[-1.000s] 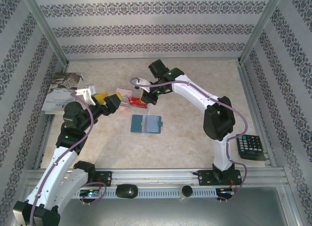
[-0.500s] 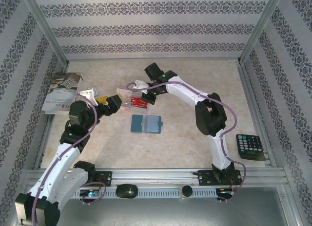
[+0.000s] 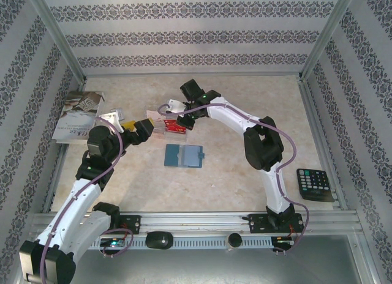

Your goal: Take the credit cards out of the card holder

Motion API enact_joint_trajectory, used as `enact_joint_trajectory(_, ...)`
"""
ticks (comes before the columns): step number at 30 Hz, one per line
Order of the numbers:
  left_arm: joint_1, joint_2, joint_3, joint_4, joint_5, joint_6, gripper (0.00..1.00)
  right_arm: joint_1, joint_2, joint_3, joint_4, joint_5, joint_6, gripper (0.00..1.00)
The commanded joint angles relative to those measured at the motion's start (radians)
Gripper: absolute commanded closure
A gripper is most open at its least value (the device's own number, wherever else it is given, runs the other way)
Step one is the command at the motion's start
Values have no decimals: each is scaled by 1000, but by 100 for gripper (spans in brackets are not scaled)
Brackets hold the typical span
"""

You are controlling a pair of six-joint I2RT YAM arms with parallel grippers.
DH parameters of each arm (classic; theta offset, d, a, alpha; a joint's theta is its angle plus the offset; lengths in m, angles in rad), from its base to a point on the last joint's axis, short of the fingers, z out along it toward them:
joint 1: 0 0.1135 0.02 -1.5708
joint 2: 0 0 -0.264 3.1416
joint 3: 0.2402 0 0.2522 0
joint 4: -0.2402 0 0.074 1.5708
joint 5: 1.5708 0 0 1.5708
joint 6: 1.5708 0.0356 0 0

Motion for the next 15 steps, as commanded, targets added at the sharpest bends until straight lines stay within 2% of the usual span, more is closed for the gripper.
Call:
enact_joint_trajectory(1, 9, -4, 0, 47, 3, -6, 1, 12, 5, -35, 40, 33, 27, 100)
enact_joint_trajectory(8, 8, -15, 1, 40, 7, -5, 1, 11, -3, -57, 60, 48, 30, 100)
enact_joint_trajectory(15, 8, -22, 4, 39, 13, -7, 1, 10, -32, -105, 113, 80, 46, 83)
